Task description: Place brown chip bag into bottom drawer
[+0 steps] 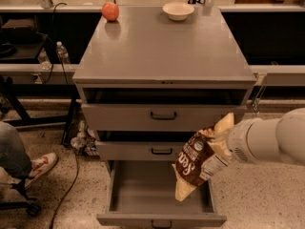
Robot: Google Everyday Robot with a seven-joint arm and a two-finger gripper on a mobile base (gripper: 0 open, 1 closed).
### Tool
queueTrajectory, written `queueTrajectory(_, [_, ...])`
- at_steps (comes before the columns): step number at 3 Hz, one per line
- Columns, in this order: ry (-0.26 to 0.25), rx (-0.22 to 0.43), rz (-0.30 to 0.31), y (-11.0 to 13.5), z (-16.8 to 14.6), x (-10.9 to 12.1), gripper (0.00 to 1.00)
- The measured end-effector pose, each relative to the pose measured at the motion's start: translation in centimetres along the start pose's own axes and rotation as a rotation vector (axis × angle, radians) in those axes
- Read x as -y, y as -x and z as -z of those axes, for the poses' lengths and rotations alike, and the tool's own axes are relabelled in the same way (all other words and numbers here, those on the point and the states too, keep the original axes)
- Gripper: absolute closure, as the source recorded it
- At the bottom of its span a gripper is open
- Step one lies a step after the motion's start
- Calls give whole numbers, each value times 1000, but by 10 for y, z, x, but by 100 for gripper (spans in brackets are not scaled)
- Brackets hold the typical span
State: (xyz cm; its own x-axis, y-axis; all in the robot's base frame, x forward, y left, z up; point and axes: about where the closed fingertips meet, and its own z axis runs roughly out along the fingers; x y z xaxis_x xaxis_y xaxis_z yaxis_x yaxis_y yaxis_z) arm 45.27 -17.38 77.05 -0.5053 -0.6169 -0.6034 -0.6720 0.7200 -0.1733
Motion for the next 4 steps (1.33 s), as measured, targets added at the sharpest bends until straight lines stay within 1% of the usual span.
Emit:
queueTrajectory(1, [59, -15, -51, -22, -41, -9, 100])
queueTrajectory(2, [129, -47, -123, -58, -97, -24, 100])
queueTrajectory(3, [196, -88, -208, -99, -157, -49, 100])
queueTrajectory(4, [277, -127, -319, -145, -219, -88, 100])
